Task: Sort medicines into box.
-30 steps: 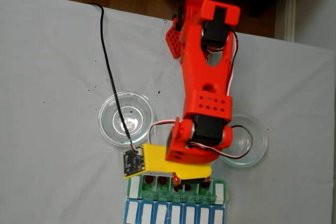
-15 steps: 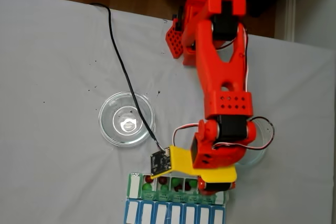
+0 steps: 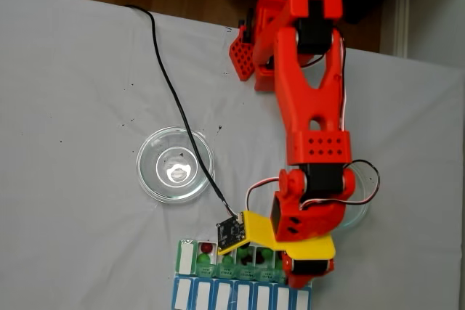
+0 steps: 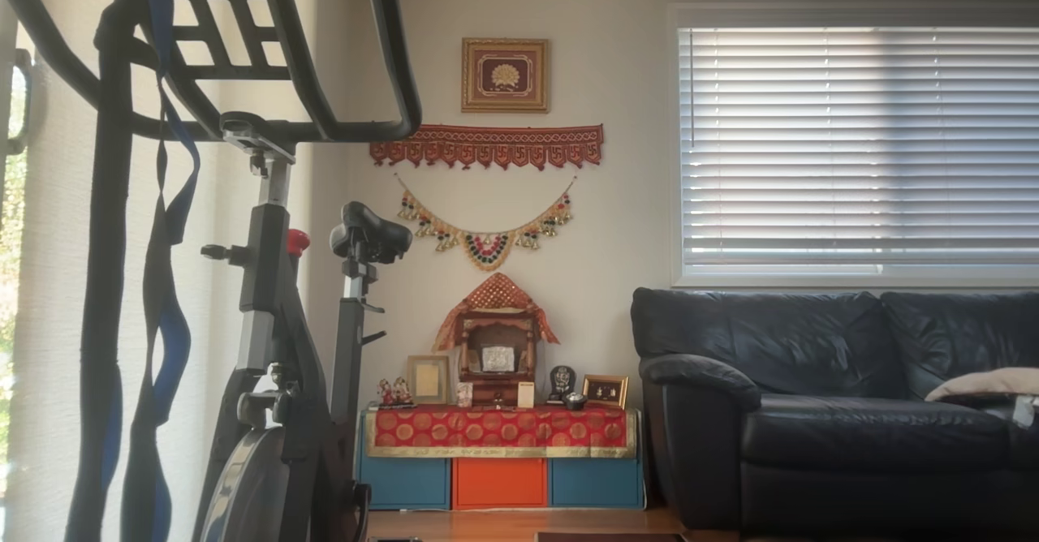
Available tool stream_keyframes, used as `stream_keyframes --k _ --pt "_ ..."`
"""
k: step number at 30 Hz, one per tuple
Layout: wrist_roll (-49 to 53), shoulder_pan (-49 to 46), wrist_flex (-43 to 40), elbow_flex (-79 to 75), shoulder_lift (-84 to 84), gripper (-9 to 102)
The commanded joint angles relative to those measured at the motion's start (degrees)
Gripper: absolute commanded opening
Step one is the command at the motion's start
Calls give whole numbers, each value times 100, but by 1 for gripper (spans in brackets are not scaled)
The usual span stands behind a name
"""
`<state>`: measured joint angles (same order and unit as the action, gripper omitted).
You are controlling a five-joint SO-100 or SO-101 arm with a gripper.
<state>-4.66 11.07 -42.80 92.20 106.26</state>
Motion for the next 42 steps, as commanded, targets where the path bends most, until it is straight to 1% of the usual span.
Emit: stream_keyframes --k 1,8,12,17,24,35,42 --pt "18 35 255 -123 149 1" --pt "18 114 378 123 44 1" --pt "62 114 686 281 -220 1" --pt "123 62 668 255 -387 1" --pt "264 70 -88 220 -299 1" --pt "492 -123 -343 431 -562 1" --pt "598 -132 -1371 -97 -1310 1"
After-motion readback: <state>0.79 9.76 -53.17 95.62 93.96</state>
